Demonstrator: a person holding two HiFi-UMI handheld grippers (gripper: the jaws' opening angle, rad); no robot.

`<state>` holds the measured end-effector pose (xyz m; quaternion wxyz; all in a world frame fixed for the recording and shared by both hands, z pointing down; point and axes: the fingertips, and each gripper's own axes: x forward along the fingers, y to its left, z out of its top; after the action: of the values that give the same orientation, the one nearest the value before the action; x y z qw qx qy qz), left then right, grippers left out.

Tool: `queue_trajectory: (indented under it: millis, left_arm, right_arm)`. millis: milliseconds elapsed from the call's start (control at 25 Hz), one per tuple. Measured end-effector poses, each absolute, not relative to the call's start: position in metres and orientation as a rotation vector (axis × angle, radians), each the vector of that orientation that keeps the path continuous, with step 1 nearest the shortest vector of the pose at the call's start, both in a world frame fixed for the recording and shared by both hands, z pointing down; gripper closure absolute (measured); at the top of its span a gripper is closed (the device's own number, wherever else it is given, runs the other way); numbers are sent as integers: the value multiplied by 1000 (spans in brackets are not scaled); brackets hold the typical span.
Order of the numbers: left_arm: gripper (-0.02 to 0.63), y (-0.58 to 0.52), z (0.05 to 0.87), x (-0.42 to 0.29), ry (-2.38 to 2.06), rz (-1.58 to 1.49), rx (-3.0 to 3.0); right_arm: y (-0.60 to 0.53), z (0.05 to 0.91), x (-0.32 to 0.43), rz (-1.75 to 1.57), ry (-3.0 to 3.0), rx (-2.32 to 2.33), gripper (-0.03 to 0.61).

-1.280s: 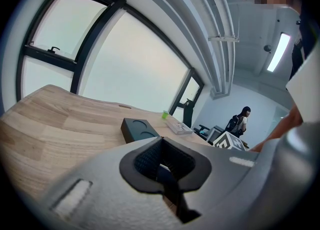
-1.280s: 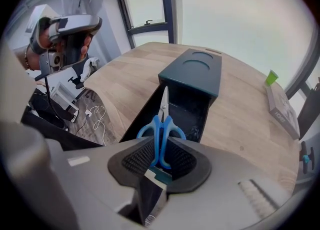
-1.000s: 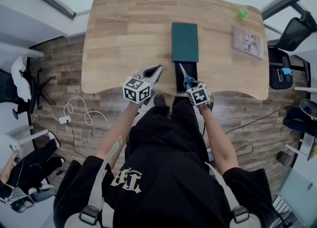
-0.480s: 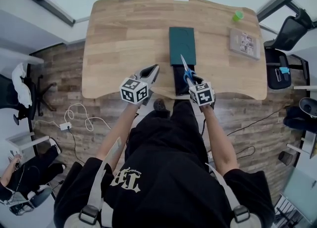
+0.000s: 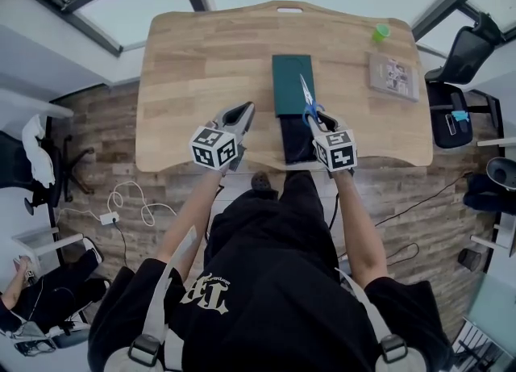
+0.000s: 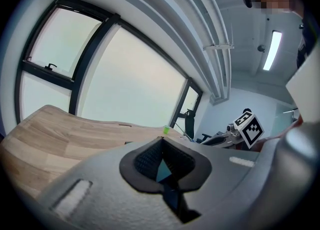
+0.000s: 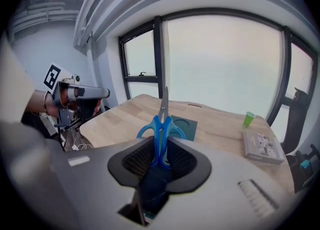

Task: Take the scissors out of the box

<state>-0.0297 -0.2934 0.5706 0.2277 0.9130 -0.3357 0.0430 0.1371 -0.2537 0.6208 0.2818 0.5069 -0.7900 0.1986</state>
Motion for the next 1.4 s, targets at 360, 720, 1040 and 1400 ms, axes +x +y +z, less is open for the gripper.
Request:
queue_trajectory:
  millis: [360,720,1040,1400]
  left_arm:
    - [614,-304,547,-23,-919,90,2564]
    - [614,-317,523,-20,-934,61,2599]
    - [614,-324,509,-17,-941,28,2616]
    - [614,-324,512,-16,-945,31,2612]
  right_arm:
    - [-272,573,130,449,-2214,1428,494]
    - [-288,544,134,395,-2260,1475,494]
    - [-293,533,135,376,-2278,1486,494]
    - [-294,534,139,378,-2277,1486,494]
